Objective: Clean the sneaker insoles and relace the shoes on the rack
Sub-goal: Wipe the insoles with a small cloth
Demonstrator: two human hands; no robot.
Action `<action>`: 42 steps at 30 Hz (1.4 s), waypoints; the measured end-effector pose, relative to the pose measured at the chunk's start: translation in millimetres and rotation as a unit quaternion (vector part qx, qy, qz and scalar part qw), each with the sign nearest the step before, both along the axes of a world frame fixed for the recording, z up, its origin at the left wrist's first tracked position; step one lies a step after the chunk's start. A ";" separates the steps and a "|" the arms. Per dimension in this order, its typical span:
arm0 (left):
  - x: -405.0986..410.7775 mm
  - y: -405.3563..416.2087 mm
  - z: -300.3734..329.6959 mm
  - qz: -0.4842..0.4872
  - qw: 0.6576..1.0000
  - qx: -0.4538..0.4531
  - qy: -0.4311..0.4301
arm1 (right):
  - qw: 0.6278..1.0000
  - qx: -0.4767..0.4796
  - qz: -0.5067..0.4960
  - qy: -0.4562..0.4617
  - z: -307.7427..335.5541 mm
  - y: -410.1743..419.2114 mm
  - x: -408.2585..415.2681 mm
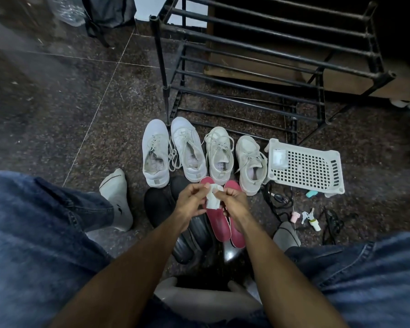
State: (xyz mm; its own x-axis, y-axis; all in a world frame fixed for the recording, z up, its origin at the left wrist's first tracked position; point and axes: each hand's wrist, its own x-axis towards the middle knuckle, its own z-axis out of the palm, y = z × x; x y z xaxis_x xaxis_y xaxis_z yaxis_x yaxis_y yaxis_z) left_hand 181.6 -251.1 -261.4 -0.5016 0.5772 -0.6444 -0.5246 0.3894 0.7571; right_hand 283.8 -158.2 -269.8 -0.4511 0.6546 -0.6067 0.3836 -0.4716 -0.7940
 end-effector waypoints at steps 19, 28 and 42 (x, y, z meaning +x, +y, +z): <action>-9.5 -9.5 -15.3 0.105 0.991 -0.001 -0.084 | 0.992 -0.081 -0.094 -0.029 -9.9 6.7 1.5; -1.7 -2.3 -19.3 0.126 0.992 -0.011 0.002 | 0.950 0.279 0.021 -0.140 -19.2 -18.1 -10.6; -4.0 -5.0 -26.4 0.099 0.991 -0.007 -0.085 | 0.909 0.319 0.231 -0.137 -18.2 -33.5 -14.1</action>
State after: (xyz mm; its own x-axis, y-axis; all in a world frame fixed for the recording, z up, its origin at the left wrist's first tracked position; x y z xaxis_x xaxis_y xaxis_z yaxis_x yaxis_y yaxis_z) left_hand 177.5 -256.1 -287.8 -0.4873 0.4693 -0.7364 -0.7116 0.2754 0.6464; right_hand 269.7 -191.7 -288.0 -0.6565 0.6916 -0.3012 0.6483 0.3131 -0.6941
